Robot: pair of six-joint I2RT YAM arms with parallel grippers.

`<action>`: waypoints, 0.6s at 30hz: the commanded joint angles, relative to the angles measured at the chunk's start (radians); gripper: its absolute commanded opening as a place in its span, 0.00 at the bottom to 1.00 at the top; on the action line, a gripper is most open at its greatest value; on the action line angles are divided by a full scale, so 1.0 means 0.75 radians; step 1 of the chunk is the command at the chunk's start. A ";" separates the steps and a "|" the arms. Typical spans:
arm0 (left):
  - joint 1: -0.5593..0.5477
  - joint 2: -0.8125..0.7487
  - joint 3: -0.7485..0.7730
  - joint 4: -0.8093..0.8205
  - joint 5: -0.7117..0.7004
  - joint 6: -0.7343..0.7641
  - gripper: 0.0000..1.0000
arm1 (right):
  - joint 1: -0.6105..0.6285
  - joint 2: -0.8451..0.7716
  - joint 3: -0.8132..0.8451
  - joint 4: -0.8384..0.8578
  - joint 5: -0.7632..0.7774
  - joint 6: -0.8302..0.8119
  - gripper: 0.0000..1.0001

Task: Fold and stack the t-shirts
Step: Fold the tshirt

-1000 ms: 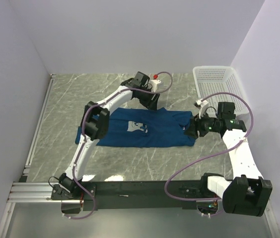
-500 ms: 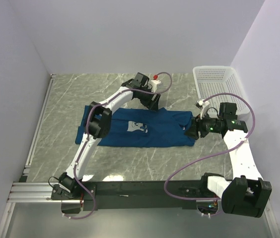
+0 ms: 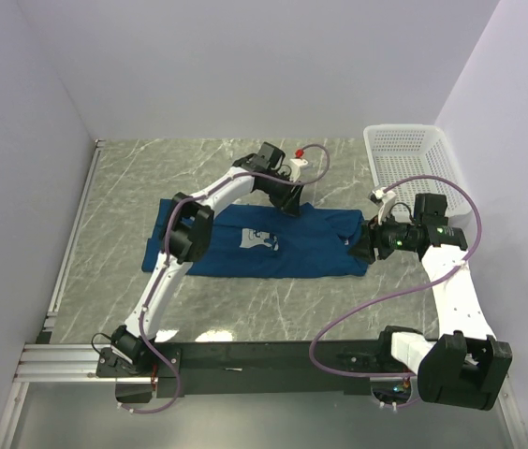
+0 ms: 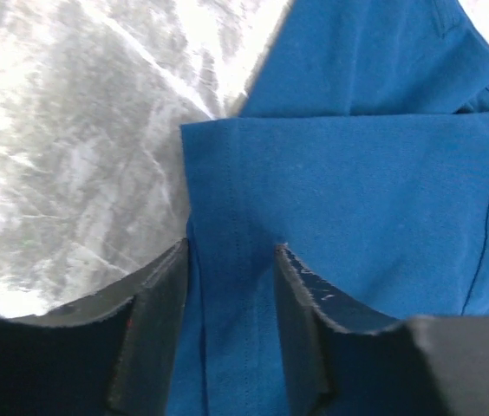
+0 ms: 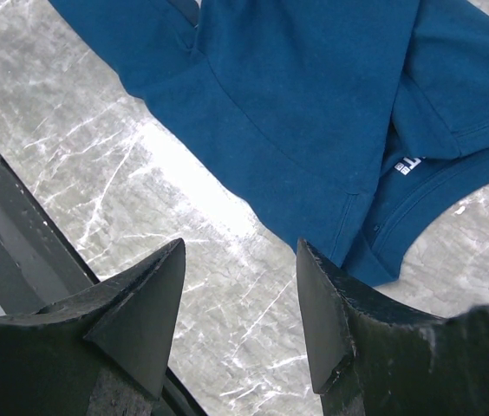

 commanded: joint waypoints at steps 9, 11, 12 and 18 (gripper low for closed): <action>-0.030 0.015 -0.017 -0.119 -0.106 -0.030 0.09 | -0.013 -0.006 0.037 -0.012 -0.037 -0.014 0.61; 0.001 0.026 0.028 -0.086 -0.210 -0.091 0.00 | -0.013 -0.006 0.037 -0.012 -0.035 -0.014 0.61; 0.021 0.028 0.036 -0.035 -0.231 -0.168 0.00 | -0.015 -0.009 0.035 -0.012 -0.035 -0.016 0.61; 0.226 0.005 0.002 0.178 -0.325 -0.498 0.00 | -0.017 -0.011 0.032 -0.014 -0.035 -0.020 0.61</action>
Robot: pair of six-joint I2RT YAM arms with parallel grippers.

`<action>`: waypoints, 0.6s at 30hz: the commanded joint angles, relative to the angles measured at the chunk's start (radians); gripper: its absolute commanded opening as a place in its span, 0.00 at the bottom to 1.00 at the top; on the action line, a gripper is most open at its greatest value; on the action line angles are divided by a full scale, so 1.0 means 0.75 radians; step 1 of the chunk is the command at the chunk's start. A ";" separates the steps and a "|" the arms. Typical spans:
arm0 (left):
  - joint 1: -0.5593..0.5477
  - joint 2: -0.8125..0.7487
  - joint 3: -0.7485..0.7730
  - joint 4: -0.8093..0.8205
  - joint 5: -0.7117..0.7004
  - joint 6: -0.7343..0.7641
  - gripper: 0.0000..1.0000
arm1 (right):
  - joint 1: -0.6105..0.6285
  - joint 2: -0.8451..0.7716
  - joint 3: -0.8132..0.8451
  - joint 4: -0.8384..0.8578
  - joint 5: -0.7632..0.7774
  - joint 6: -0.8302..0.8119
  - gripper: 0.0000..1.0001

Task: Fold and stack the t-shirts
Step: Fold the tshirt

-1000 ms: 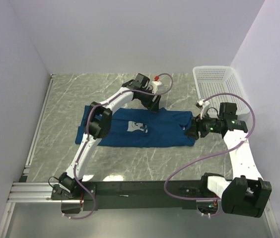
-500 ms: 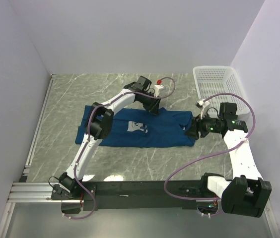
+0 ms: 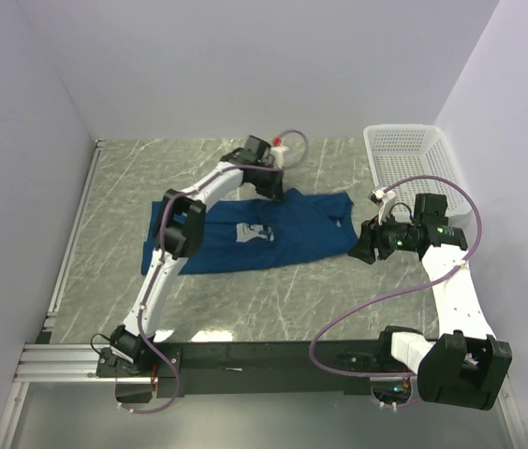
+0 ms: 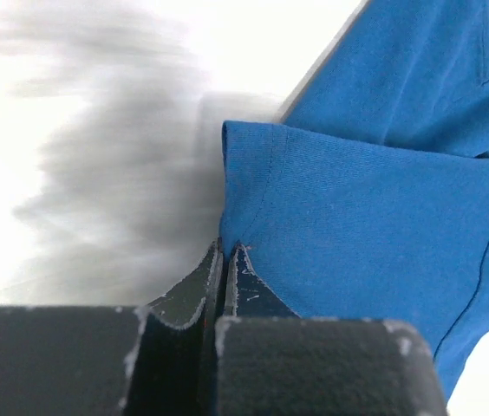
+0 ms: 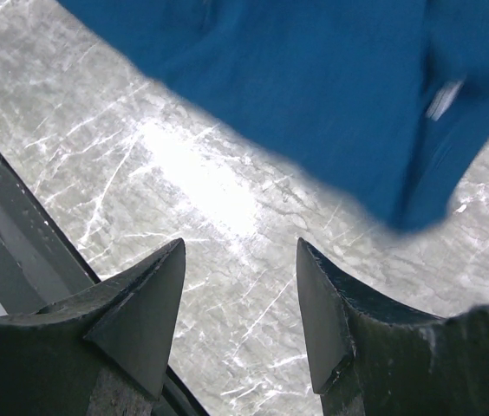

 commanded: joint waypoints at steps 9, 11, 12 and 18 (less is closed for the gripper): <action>0.376 0.015 0.070 0.143 -0.419 -0.441 0.17 | -0.012 -0.005 0.024 -0.015 -0.036 -0.032 0.61; 0.413 -0.026 0.025 0.222 -0.389 -0.448 0.29 | -0.006 -0.001 0.026 -0.037 -0.073 -0.083 0.61; 0.421 -0.089 0.009 0.245 -0.361 -0.444 0.33 | 0.013 -0.003 0.028 -0.060 -0.095 -0.107 0.61; 0.421 -0.595 -0.298 0.490 -0.364 -0.380 0.59 | 0.521 -0.017 -0.070 0.045 0.094 -0.499 0.69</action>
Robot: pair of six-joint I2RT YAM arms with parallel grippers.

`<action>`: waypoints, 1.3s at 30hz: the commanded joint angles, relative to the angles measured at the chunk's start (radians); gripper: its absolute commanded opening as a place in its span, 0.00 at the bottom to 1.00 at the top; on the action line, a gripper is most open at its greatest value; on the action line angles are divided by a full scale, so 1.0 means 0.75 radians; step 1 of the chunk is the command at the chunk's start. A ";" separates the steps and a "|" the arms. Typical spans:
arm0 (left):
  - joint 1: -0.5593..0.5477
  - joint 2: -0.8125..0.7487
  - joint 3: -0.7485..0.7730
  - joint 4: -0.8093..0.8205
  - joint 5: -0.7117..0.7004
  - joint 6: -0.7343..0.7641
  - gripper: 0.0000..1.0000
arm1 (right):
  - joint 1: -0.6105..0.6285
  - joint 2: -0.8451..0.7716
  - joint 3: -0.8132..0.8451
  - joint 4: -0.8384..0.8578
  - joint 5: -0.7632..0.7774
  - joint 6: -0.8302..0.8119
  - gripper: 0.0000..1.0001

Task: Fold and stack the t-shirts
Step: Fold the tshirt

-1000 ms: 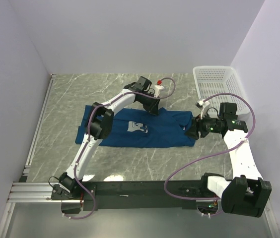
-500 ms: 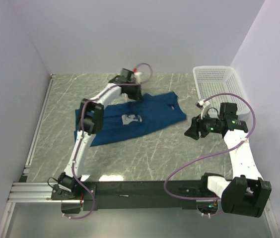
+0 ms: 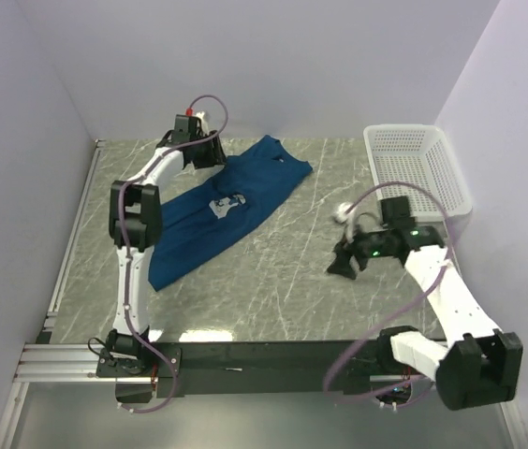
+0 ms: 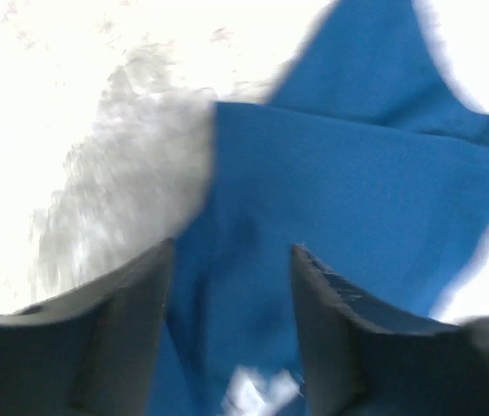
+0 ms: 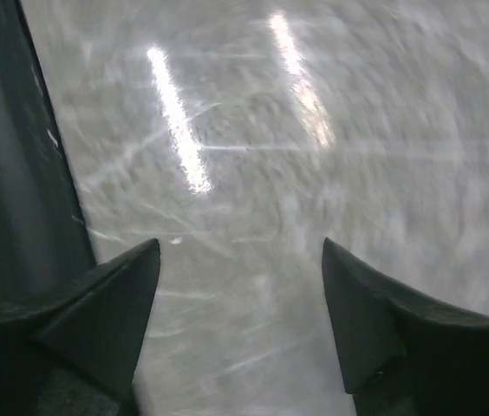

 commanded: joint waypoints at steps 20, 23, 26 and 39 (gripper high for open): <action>0.403 -2.230 -1.524 -0.121 -0.371 -0.217 0.92 | 1.478 1.254 0.584 1.270 1.230 -0.344 0.91; 0.403 -2.341 -1.561 -0.186 -0.371 -0.221 0.93 | 1.498 1.369 0.672 1.301 1.335 -0.299 0.86; 0.401 -2.396 -1.564 -0.248 -0.371 -0.211 0.94 | 1.498 1.434 0.711 1.319 1.384 -0.305 0.84; 0.401 -2.468 -1.531 -0.356 -0.351 -0.170 0.94 | 1.496 1.443 0.621 1.277 1.302 -0.364 0.29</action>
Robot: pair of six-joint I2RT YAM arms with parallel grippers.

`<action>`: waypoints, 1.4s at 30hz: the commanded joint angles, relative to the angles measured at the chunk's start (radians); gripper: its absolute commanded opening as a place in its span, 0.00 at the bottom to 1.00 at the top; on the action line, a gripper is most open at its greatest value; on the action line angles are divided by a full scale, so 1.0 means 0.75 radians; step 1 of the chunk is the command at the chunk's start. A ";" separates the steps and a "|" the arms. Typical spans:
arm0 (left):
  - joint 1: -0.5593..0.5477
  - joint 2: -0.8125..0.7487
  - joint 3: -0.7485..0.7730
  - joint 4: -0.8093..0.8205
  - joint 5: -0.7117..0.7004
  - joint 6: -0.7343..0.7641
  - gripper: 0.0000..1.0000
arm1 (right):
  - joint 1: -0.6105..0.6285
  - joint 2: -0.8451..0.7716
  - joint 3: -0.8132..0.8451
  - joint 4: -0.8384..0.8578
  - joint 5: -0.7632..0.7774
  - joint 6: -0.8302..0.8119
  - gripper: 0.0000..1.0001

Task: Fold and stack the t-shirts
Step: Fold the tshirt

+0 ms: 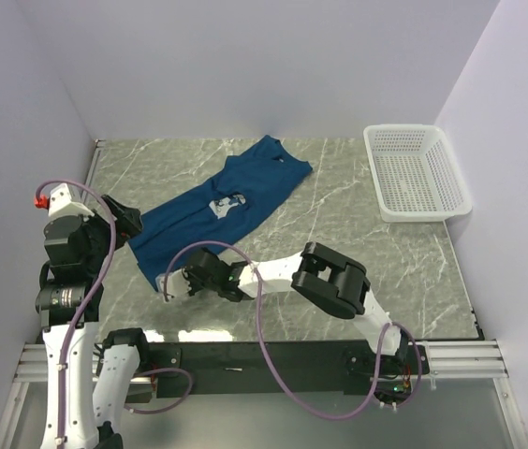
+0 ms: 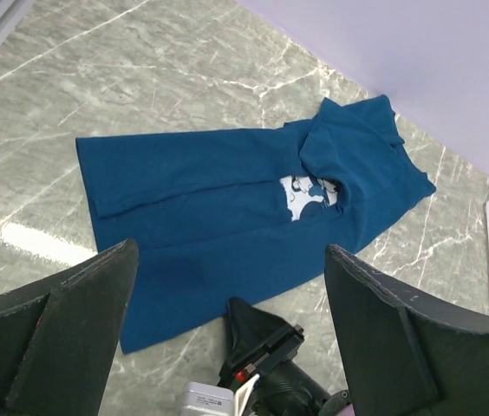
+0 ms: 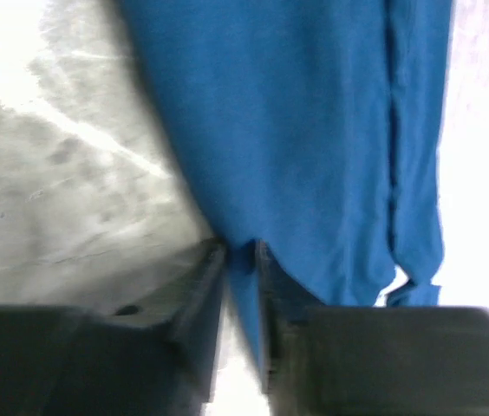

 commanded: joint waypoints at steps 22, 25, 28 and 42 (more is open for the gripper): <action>0.001 0.215 -0.212 0.289 0.660 -0.096 0.88 | -0.288 -1.122 -1.077 -0.733 -0.519 -0.249 0.13; -0.060 0.411 -0.241 0.431 0.708 -0.161 0.84 | -0.439 -1.296 -1.124 -0.874 -0.503 -0.353 0.58; -0.329 0.790 -0.081 0.511 0.505 -0.153 0.83 | -0.675 -1.468 -1.036 -1.053 -0.572 -0.378 0.80; -0.509 2.075 1.058 0.088 0.004 0.016 0.70 | -1.057 -1.838 -0.727 -0.918 -0.969 0.573 0.89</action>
